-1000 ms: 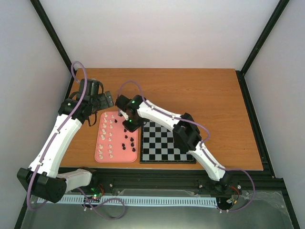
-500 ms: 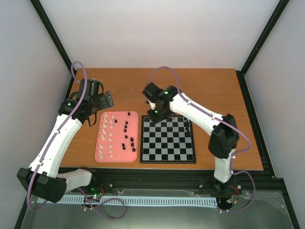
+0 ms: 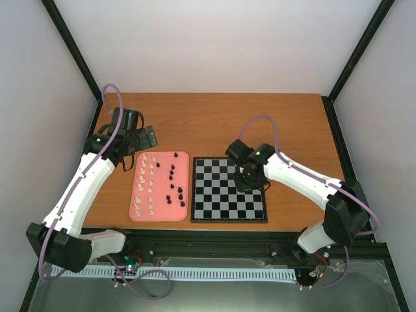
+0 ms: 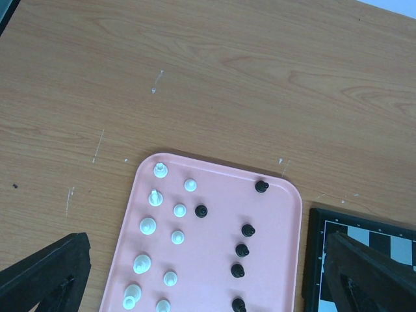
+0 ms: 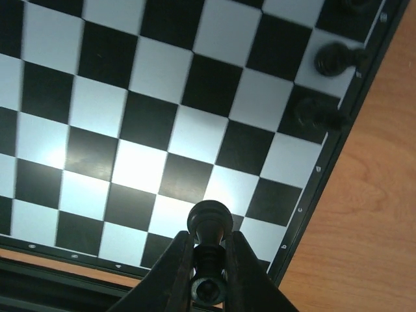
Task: Set up the chess pieces on the board
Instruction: Place the chess piece on the chessboard, then pick up the chess piece from the storage box, then place the chess piece on the chessboard.
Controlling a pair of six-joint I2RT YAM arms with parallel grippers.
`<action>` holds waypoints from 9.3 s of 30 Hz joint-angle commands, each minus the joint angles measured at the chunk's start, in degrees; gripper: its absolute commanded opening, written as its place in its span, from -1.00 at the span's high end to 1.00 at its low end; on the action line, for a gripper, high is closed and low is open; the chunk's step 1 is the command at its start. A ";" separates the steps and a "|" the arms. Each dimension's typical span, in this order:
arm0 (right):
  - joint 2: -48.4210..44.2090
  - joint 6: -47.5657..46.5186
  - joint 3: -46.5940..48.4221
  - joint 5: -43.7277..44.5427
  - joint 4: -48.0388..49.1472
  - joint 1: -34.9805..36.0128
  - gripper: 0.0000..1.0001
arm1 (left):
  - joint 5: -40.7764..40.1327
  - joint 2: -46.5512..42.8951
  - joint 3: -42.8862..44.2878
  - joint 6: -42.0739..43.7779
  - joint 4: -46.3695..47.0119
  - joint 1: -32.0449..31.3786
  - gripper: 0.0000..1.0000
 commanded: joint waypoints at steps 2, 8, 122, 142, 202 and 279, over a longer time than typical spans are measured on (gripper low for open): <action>-4.49 4.51 -8.04 -0.77 5.70 -2.57 0.90 | 1.06 0.57 0.11 -0.32 1.49 0.23 -0.99; -7.12 3.78 -13.75 -2.95 10.33 -6.73 0.90 | 0.93 0.79 0.09 -0.23 1.45 0.23 -0.99; 42.92 -19.21 46.78 -19.36 -0.39 13.54 -0.08 | -1.20 -2.19 2.78 -1.31 -0.91 0.23 -0.99; 49.47 -19.15 51.46 -17.02 -1.30 13.82 0.29 | -1.81 -3.27 1.67 -1.12 -1.08 0.23 -0.99; -11.07 7.90 -12.49 -6.07 4.17 -2.98 0.95 | 1.82 -1.88 -1.16 -0.80 1.54 0.25 -1.00; -5.74 0.47 -17.09 -8.96 9.06 -13.97 0.74 | -0.43 -0.78 -2.64 -1.72 1.72 0.23 -1.00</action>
